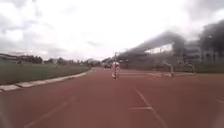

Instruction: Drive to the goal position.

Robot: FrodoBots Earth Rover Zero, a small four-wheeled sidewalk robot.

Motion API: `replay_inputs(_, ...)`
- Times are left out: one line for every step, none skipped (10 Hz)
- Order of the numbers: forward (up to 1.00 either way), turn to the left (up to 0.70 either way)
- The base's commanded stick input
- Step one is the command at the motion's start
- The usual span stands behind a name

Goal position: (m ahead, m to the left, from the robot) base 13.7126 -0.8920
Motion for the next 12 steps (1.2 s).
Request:
replay_inputs(0.70, 0.00)
replay_inputs(0.70, 0.00)
replay_inputs(0.70, 0.00)
replay_inputs(0.70, 0.00)
replay_inputs(0.70, 0.00)
replay_inputs(0.70, 0.00)
replay_inputs(0.70, 0.00)
replay_inputs(0.70, 0.00)
replay_inputs(0.70, 0.00)
replay_inputs(0.70, 0.00)
replay_inputs(0.70, 0.00)
replay_inputs(0.70, 0.00)
